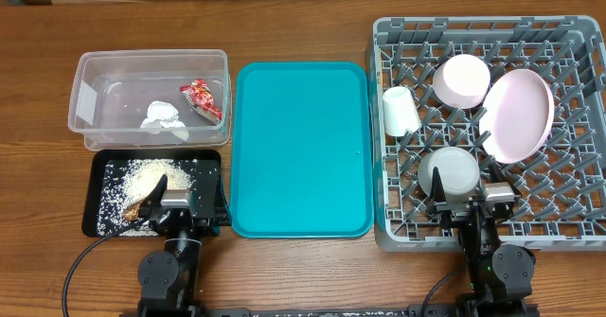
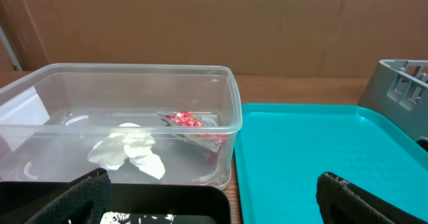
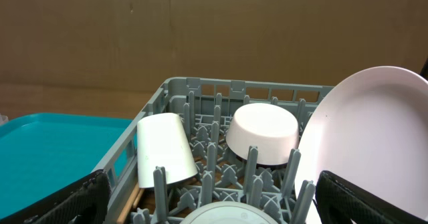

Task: Sort waste into correct bins and load items into the dishwasher

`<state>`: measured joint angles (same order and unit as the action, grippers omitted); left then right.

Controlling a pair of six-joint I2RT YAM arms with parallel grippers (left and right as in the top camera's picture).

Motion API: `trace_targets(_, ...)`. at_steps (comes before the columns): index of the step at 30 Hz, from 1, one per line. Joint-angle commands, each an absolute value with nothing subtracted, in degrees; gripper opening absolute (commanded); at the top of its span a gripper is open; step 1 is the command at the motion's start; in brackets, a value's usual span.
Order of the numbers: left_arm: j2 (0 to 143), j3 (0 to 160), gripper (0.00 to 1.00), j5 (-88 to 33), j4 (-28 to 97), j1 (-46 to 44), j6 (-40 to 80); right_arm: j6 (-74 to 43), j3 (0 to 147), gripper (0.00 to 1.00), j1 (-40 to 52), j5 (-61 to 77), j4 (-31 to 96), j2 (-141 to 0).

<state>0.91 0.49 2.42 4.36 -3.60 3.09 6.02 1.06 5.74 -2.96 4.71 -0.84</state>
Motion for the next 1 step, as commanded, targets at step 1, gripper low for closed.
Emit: trace_targets(1,0.3,0.3,1.00,3.0,4.1,-3.0,4.3,6.0,0.4,1.00,6.0,-2.7,4.4,-0.2)
